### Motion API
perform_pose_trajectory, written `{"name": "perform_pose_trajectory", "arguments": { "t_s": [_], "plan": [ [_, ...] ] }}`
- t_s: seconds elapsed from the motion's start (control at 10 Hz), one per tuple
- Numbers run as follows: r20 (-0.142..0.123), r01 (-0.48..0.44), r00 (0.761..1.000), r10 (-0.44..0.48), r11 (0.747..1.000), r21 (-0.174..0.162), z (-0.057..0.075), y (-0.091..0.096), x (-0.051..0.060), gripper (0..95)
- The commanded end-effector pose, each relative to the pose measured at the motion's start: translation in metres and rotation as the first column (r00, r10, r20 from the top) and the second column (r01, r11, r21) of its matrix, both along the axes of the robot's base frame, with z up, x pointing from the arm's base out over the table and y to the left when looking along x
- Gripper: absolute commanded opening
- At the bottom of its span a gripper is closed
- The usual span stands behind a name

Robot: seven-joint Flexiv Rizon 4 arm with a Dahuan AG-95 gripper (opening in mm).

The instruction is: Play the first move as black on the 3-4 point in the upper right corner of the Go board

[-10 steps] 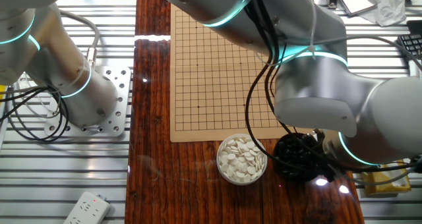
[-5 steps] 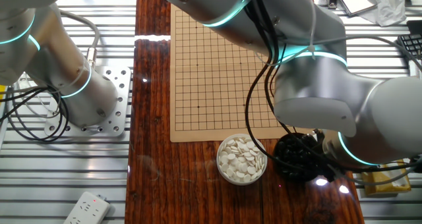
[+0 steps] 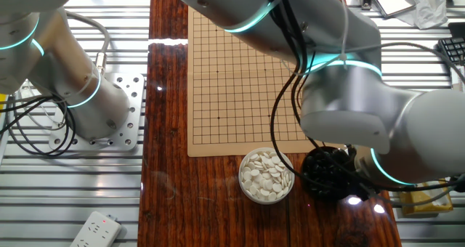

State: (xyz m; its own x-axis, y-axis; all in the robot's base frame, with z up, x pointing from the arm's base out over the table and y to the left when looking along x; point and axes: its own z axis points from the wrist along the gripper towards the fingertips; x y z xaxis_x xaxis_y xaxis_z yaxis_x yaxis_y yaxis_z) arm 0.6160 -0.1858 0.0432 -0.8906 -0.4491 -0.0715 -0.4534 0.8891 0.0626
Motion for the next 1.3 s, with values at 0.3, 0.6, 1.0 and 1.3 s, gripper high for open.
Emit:
{"name": "perform_pose_trajectory", "arguments": {
  "t_s": [0.3,0.6,1.0,1.3],
  "plan": [
    [0.000,0.002,1.000,-0.002,1.000,-0.001,0.000,0.000,-0.001,19.0],
    [0.000,0.011,1.000,-0.011,1.000,-0.002,0.000,0.000,-0.001,0.0],
    [-0.003,0.015,1.000,-0.015,1.000,-0.003,0.004,0.000,-0.002,0.0],
    [-0.011,0.019,1.000,-0.019,1.000,-0.011,0.012,0.000,-0.004,0.0]
  ]
}}
